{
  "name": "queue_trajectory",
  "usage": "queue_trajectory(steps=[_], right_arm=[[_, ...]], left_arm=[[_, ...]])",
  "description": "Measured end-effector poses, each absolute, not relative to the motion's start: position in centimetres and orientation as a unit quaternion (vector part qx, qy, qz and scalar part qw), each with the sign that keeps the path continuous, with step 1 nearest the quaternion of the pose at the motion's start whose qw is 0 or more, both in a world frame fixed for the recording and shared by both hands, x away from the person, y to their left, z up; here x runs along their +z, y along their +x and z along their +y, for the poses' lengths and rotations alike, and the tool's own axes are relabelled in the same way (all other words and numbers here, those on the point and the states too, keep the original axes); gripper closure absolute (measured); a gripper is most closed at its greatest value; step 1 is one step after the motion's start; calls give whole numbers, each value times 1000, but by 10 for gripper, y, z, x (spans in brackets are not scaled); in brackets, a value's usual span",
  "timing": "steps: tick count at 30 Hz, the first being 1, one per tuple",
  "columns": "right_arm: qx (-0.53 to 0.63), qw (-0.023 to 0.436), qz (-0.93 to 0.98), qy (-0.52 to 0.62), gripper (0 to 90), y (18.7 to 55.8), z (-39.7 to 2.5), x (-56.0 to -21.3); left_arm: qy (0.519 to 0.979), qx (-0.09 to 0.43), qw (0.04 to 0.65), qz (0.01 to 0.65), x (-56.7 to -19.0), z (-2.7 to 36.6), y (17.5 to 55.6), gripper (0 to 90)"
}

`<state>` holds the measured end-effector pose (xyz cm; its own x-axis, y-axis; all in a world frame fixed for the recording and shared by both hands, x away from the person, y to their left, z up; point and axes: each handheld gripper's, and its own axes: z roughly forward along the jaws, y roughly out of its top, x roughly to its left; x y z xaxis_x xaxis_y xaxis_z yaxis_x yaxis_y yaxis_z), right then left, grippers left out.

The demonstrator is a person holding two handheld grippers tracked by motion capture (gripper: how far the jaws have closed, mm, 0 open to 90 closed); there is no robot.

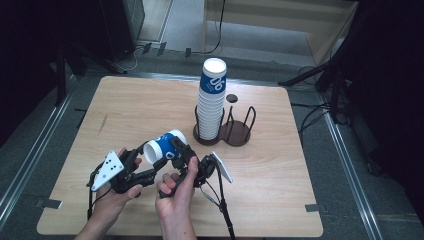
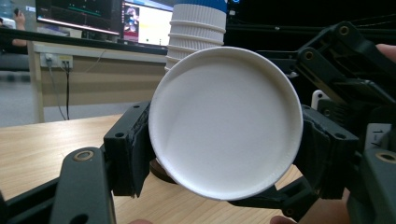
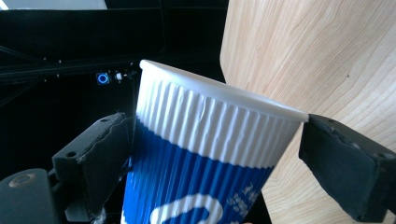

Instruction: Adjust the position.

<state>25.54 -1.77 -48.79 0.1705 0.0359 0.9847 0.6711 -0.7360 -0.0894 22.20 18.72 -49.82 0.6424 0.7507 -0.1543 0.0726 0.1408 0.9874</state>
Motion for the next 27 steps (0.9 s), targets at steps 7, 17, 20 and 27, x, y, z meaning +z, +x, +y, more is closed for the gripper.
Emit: queue_trajectory(steps=[7,17,20,27], right_arm=[[-589,284,-252,-713,83,263,-13,-490],[-608,279,-238,-704,189,264,-20,-489],[-614,270,-242,-701,200,262,-20,-489],[-632,241,-244,-695,210,261,-23,-487]], left_arm=[[615,244,672,334,-499,184,221,290],[621,239,671,328,-499,184,222,283],[621,230,675,326,-500,186,223,277],[619,206,683,330,-498,193,221,163]])
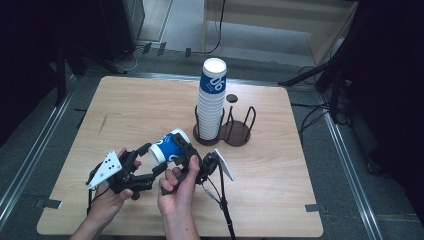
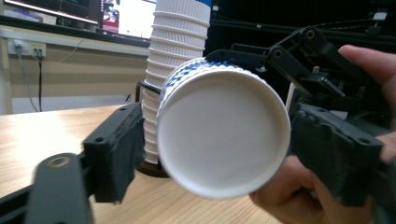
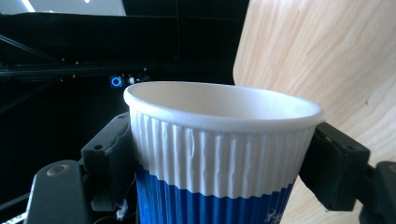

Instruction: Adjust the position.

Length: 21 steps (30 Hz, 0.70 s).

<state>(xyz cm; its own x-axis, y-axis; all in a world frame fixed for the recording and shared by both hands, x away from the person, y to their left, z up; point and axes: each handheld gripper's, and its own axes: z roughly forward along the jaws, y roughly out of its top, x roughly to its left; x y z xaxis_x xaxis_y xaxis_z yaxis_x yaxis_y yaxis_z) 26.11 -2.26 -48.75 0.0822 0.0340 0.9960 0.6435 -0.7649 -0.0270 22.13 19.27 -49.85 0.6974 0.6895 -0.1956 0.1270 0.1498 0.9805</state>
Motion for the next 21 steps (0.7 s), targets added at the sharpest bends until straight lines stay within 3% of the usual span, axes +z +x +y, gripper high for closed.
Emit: queue_trajectory(steps=[7,14,21], right_arm=[[-646,208,-250,-691,212,262,-31,-482],[-654,126,-264,-697,213,258,-47,-478],[-652,86,-282,-699,213,255,-57,-476]], left_arm=[[642,194,663,334,-500,199,218,135],[647,187,650,351,-504,215,216,120],[650,185,633,378,-509,230,216,104]])
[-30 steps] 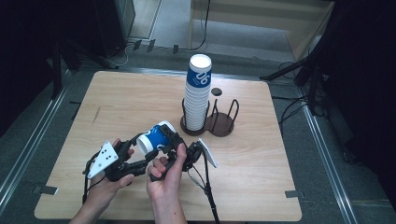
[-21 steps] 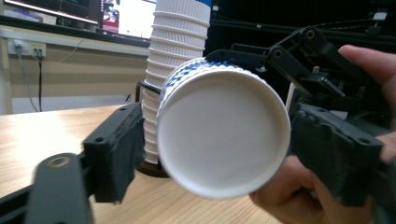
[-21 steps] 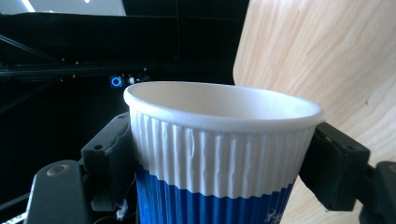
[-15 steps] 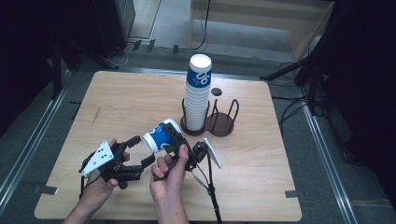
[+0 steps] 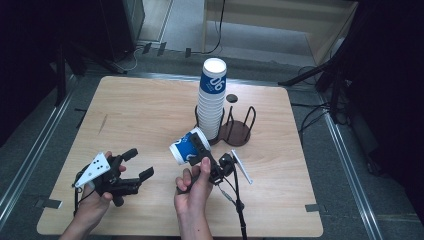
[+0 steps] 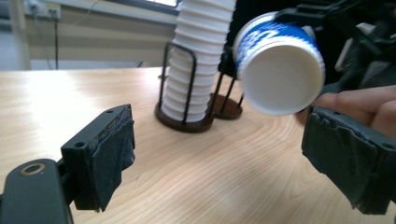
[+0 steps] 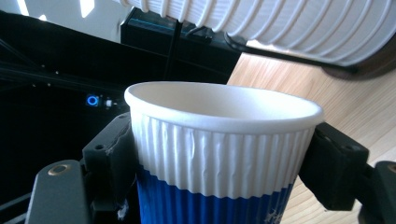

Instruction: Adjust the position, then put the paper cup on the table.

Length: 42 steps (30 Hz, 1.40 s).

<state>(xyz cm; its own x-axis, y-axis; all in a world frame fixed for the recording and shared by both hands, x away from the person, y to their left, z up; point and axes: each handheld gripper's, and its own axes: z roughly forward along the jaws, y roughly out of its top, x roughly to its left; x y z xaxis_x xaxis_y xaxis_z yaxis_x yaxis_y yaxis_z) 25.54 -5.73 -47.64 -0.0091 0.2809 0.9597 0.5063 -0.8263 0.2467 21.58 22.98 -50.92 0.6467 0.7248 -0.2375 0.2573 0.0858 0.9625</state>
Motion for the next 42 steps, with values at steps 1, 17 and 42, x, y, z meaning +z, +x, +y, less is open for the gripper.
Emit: queue_trajectory(steps=[1,17,42], right_arm=[[-653,81,-284,-697,213,255,-58,-476],[-650,-27,-345,-677,213,248,-74,-469],[-604,-249,-454,-605,211,241,-89,-462]], left_arm=[[650,182,630,384,-510,233,216,104],[642,180,607,432,-513,262,221,104],[640,213,553,489,-524,301,231,107]])
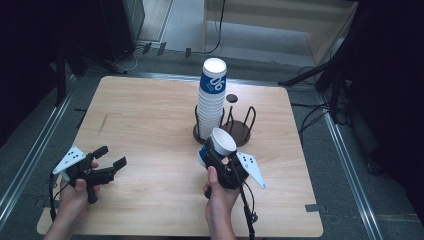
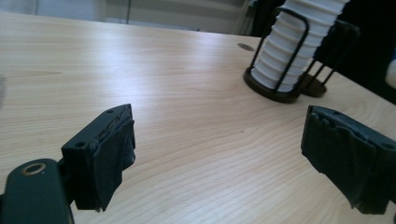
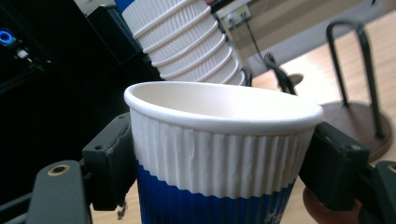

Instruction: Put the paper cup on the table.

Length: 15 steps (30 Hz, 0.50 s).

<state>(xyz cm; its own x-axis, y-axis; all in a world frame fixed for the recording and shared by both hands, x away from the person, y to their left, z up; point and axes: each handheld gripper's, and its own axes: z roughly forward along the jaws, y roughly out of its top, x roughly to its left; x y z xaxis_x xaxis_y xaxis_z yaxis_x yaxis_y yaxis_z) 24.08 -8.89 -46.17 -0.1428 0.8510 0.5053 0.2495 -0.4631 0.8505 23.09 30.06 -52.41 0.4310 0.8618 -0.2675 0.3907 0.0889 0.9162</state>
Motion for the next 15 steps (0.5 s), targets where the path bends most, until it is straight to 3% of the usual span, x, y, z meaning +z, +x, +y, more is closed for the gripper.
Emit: queue_trajectory(steps=[15], right_arm=[[576,371,498,531,205,243,-100,-458]], left_arm=[[640,245,520,510,-528,316,233,132]])
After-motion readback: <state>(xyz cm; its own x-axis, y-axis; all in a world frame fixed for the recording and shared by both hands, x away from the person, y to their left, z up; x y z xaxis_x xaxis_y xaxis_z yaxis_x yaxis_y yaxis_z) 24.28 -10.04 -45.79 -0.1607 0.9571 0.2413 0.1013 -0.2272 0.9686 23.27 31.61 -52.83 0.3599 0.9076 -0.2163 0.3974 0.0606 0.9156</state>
